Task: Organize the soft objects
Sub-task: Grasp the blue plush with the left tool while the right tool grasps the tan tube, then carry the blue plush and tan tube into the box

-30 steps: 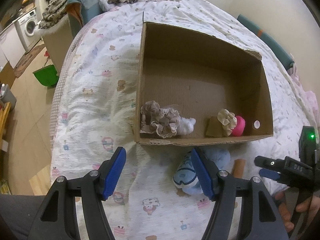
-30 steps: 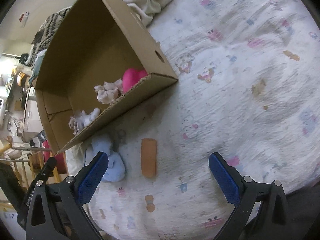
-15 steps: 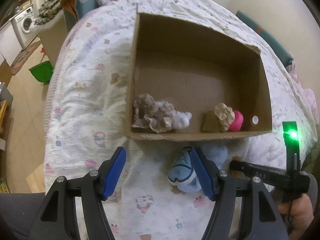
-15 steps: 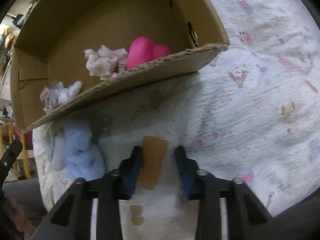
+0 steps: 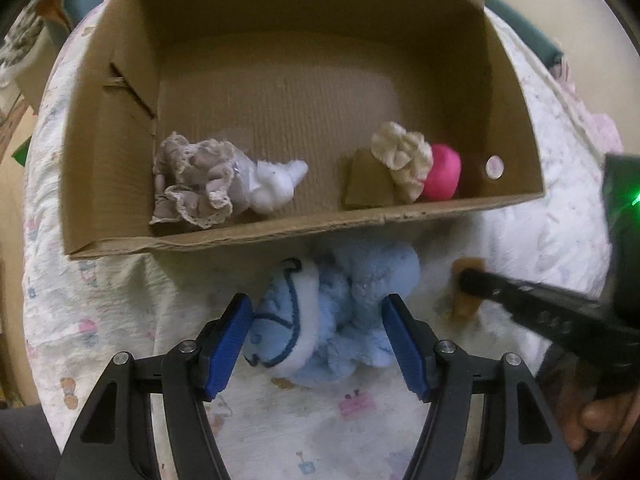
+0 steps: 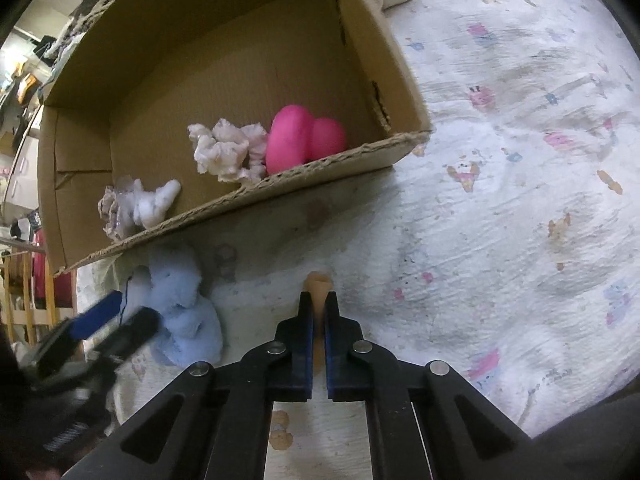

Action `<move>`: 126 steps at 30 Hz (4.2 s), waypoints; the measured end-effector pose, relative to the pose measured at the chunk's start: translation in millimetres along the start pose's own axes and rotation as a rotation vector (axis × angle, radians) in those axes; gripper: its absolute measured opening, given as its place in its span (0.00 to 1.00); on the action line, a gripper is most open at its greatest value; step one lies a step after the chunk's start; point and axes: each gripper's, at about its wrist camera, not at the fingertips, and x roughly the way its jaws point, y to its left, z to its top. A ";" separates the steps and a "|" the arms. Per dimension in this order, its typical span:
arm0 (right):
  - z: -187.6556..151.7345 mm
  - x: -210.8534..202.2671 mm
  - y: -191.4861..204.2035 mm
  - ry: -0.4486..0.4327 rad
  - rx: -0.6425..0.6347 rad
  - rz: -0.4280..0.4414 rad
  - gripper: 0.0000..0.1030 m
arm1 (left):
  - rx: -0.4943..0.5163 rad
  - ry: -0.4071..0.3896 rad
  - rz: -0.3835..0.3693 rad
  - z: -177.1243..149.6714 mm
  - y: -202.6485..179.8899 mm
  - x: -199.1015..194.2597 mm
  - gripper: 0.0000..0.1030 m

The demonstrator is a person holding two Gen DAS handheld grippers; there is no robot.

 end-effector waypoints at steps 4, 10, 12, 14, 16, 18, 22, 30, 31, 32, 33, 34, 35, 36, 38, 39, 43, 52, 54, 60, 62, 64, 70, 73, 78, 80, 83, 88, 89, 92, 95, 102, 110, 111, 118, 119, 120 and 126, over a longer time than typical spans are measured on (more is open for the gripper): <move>4.2 -2.8 2.8 -0.003 0.017 0.002 0.06 | -0.001 0.017 0.003 2.8 -0.6 9.7 0.63; 10.0 -2.8 -2.3 -0.004 0.007 -0.001 0.06 | -0.026 0.063 0.006 4.8 5.5 28.0 0.51; 9.9 0.9 5.9 -0.005 0.002 -0.004 0.06 | -0.021 0.066 0.007 4.9 5.6 30.8 0.34; 8.2 2.8 8.8 -0.007 0.000 -0.004 0.06 | -0.018 0.075 0.000 6.2 7.8 32.1 0.28; 6.9 1.6 12.2 -0.009 0.001 -0.001 0.06 | -0.021 0.077 -0.006 7.2 8.3 31.3 0.24; 2.4 0.2 12.7 -0.013 0.004 0.001 0.06 | -0.019 0.076 -0.006 8.5 11.1 28.4 0.23; 0.6 -3.1 11.1 -0.021 0.003 0.010 0.06 | -0.026 0.058 0.004 5.3 23.7 15.7 0.22; -0.8 -9.2 7.9 -0.041 0.008 0.011 0.06 | -0.044 0.029 0.061 -5.1 38.2 -5.0 0.22; -0.8 -10.3 7.1 -0.043 0.009 0.014 0.06 | -0.045 0.021 0.067 -6.7 40.4 -9.8 0.22; -0.8 -12.1 6.9 -0.046 0.009 0.019 0.06 | -0.045 0.016 0.070 -7.9 41.8 -13.4 0.22; -1.2 -14.1 7.1 -0.051 0.008 0.026 0.06 | -0.044 0.011 0.073 -10.6 42.3 -17.0 0.22; -1.5 -16.2 6.6 -0.055 0.007 0.032 0.06 | -0.045 0.003 0.076 -13.1 42.6 -22.2 0.22; -2.1 -18.3 7.0 -0.059 0.005 0.037 0.06 | -0.048 -0.006 0.080 -15.1 44.1 -26.3 0.22; -2.9 -20.2 7.7 -0.062 0.002 0.042 0.06 | -0.050 -0.013 0.083 -18.0 44.9 -30.3 0.22; -4.9 -24.9 9.4 -0.071 -0.009 0.048 0.06 | -0.040 -0.021 0.086 -24.6 45.0 -37.1 0.22; -5.9 -26.9 10.2 -0.075 -0.015 0.051 0.06 | -0.037 -0.023 0.090 -27.3 42.4 -38.3 0.22; -9.3 -35.4 12.8 -0.090 -0.033 0.066 0.06 | -0.048 -0.052 0.107 -45.3 46.6 -55.2 0.22; -26.2 -44.6 27.5 -0.092 -0.075 0.121 0.06 | -0.094 -0.105 0.156 -52.4 48.8 -89.3 0.22; -29.6 -49.5 30.5 -0.104 -0.084 0.131 0.06 | -0.101 -0.122 0.154 -52.5 49.9 -97.9 0.22; -36.3 -64.2 38.7 -0.132 -0.089 0.192 0.06 | -0.076 -0.189 0.147 -53.0 48.1 -126.8 0.22; -36.3 -69.9 42.2 -0.140 -0.088 0.209 0.06 | -0.054 -0.214 0.138 -49.4 46.9 -137.1 0.22; -34.4 -78.2 47.4 -0.161 -0.089 0.231 0.06 | -0.049 -0.234 0.126 -40.9 45.8 -144.6 0.22; -19.4 -107.1 60.5 -0.233 -0.104 0.267 0.06 | -0.049 -0.301 0.117 -11.0 46.9 -170.5 0.22; -8.9 -121.9 66.3 -0.278 -0.120 0.276 0.06 | -0.047 -0.324 0.121 6.2 46.6 -174.6 0.22; 10.5 -139.6 70.5 -0.331 -0.126 0.286 0.06 | -0.041 -0.340 0.118 33.2 46.0 -173.0 0.22; 19.9 -143.5 71.9 -0.349 -0.126 0.286 0.06 | -0.023 -0.347 0.123 43.5 43.2 -169.4 0.22; 32.6 -145.3 71.9 -0.361 -0.123 0.286 0.06 | -0.009 -0.350 0.129 57.1 39.6 -161.9 0.22; 50.9 -139.1 70.1 -0.373 -0.121 0.274 0.06 | -0.013 -0.342 0.133 79.5 37.3 -145.9 0.22; 53.6 -136.2 68.6 -0.376 -0.118 0.271 0.06 | -0.013 -0.337 0.133 83.1 36.4 -142.1 0.22; 61.8 -124.8 61.6 -0.384 -0.101 0.270 0.06 | 0.001 -0.329 0.150 90.8 32.5 -129.1 0.22; 65.2 -111.4 54.1 -0.395 -0.087 0.255 0.06 | 0.013 -0.337 0.165 94.9 29.9 -115.6 0.22; 73.2 -82.0 39.7 -0.368 -0.077 0.236 0.06 | 0.028 -0.339 0.186 96.1 29.9 -88.4 0.22; 76.1 -69.6 38.7 -0.363 -0.075 0.252 0.07 | 0.009 -0.333 0.183 97.9 36.2 -73.9 0.23; 75.6 -67.6 40.3 -0.359 -0.079 0.251 0.07 | 0.007 -0.335 0.185 98.2 36.3 -73.9 0.23; 75.0 -59.1 53.5 -0.354 -0.134 0.208 0.07 | -0.003 -0.334 0.188 99.4 37.9 -67.9 0.23; 75.3 -58.9 54.8 -0.355 -0.140 0.204 0.07 | 0.000 -0.334 0.190 99.6 37.6 -67.2 0.23; 75.7 -58.9 55.4 -0.359 -0.142 0.197 0.07 | 0.002 -0.334 0.195 99.6 37.3 -66.5 0.23; 77.5 -58.8 54.1 -0.367 -0.131 0.193 0.07 | -0.001 -0.325 0.199 99.6 36.8 -62.9 0.24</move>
